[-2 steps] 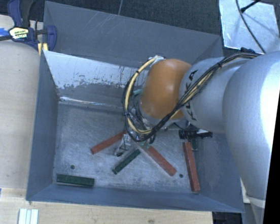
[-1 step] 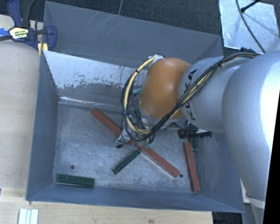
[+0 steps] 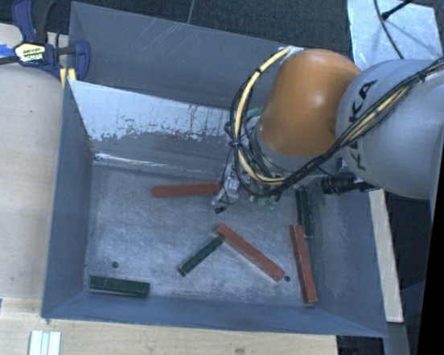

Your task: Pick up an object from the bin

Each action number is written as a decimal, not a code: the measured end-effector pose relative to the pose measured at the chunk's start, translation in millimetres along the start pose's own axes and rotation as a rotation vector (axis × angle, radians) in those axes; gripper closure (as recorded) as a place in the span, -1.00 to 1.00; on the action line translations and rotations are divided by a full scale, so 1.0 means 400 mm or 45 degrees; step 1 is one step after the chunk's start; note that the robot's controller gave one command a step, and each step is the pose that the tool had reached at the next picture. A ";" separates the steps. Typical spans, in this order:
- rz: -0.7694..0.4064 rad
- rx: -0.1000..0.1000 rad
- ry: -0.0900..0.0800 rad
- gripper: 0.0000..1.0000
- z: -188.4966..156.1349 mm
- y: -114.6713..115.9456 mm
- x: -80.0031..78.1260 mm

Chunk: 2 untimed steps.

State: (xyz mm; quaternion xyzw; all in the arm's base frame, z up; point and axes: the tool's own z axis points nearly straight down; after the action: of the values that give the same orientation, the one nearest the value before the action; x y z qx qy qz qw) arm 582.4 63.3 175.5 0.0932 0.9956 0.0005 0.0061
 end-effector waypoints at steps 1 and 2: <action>-0.044 0.006 0.020 1.00 0.227 -0.029 -0.003; -0.081 0.001 0.004 1.00 0.111 -0.052 -0.052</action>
Offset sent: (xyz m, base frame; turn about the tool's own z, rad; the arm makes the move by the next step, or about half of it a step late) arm 0.0014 -0.0101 -0.0859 -0.0355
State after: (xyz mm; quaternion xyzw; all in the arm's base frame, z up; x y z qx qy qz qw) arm 599.4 38.9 131.1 0.0615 0.9981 -0.0001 0.0043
